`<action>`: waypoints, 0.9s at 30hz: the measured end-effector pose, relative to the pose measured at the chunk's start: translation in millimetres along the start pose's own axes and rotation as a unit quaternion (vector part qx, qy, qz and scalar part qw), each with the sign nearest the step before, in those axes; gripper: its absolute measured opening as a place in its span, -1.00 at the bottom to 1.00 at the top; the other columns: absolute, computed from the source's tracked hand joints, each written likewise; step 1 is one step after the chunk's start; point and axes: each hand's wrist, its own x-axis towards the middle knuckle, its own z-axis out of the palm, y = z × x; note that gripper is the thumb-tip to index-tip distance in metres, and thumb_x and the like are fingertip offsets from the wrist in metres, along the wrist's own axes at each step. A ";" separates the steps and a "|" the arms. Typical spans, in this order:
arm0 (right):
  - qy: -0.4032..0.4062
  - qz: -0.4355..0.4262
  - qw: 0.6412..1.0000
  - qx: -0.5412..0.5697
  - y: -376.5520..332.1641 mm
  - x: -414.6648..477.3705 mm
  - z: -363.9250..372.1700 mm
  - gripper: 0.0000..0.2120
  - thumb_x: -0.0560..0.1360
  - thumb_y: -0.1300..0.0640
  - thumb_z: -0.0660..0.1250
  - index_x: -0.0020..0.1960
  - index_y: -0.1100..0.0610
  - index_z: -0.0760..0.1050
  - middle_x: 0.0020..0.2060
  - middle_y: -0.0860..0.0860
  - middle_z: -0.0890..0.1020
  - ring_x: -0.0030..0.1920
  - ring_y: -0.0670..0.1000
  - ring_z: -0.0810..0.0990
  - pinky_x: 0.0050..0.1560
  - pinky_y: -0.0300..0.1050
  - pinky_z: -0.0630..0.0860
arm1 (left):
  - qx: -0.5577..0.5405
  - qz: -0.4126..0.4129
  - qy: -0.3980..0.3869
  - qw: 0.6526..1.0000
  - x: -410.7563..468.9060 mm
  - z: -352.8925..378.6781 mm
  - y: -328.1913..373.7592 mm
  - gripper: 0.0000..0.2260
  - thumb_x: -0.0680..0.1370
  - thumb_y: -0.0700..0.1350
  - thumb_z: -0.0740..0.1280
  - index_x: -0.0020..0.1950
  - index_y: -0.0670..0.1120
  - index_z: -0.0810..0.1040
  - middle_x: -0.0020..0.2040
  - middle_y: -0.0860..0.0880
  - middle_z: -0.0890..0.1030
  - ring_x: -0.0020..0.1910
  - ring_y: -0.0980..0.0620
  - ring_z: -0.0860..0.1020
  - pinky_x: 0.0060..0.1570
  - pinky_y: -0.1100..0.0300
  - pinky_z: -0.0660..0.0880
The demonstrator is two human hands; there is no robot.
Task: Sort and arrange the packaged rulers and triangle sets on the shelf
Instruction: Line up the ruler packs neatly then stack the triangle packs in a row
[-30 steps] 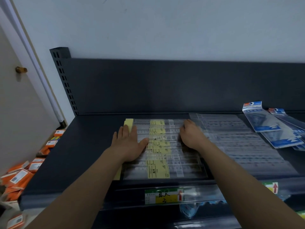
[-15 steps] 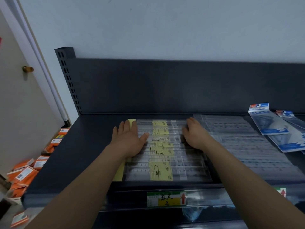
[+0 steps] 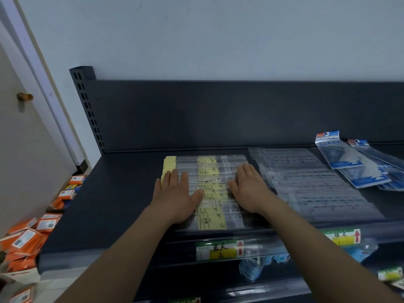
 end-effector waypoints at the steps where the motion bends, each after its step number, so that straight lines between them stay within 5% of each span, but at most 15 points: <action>1: 0.028 -0.008 1.000 0.002 0.8 -3.3 -4.3 -0.39 0.65 -0.09 -0.09 0.55 0.25 -0.09 0.55 0.16 -0.04 0.55 0.10 -0.11 0.53 -0.05 -0.17 | 0.006 0.015 0.038 0.999 -2.5 -3.4 0.8 -0.36 0.60 0.26 -0.12 0.58 -0.06 -0.11 0.59 -0.11 -0.12 0.55 -0.09 -0.15 0.50 -0.11 -0.18; 5: 0.123 -0.032 0.990 0.051 8.4 -23.1 -24.8 -0.57 0.62 0.03 0.13 0.46 0.15 0.30 0.47 0.09 0.31 0.45 0.07 0.27 0.44 -0.10 0.16 | -0.011 0.096 0.203 0.974 -14.3 -17.5 14.8 -0.58 0.63 0.11 0.06 0.44 -0.01 0.35 0.38 -0.01 0.44 0.33 -0.02 0.38 0.33 0.08 0.29; 7: 0.155 -0.031 0.985 0.070 16.0 -34.2 -32.3 -0.63 0.60 0.07 0.19 0.37 0.15 0.43 0.37 0.08 0.46 0.33 0.09 0.43 0.33 -0.10 0.33 | -0.055 0.115 0.233 0.964 -19.5 -19.7 26.5 -0.66 0.63 0.08 0.11 0.33 0.00 0.46 0.23 0.02 0.55 0.18 0.00 0.48 0.15 0.11 0.41; 11: 0.213 -0.035 0.972 0.090 41.1 -60.4 -44.6 -0.72 0.54 0.12 0.27 0.14 0.28 0.58 0.09 0.17 0.63 0.11 0.19 0.58 0.14 -0.01 0.48 | -0.116 0.155 0.254 0.947 -28.1 -17.4 54.6 -0.74 0.62 0.06 0.15 0.18 0.02 0.55 0.00 0.06 0.59 -0.01 0.06 0.50 -0.03 0.14 0.47; 21: 0.227 0.020 0.971 0.070 174.2 -129.1 -78.6 -0.67 0.58 0.05 0.27 0.29 0.13 0.52 0.29 0.06 0.53 0.33 0.07 0.44 0.35 -0.08 0.32 | -0.196 0.238 0.230 0.923 -37.5 3.9 204.3 -0.77 0.60 0.06 0.20 0.17 0.06 0.56 -0.09 0.17 0.58 -0.11 0.19 0.52 -0.11 0.30 0.45; 27: 0.224 0.043 0.972 0.056 280.0 -156.9 -110.8 -0.78 0.55 0.12 0.30 0.11 0.19 0.62 0.08 0.09 0.63 0.12 0.10 0.57 0.13 -0.06 0.46 | -0.225 0.228 0.207 0.924 -23.4 17.5 318.4 -0.72 0.60 0.07 0.20 0.25 0.04 0.53 -0.09 0.16 0.54 -0.11 0.16 0.53 -0.05 0.24 0.49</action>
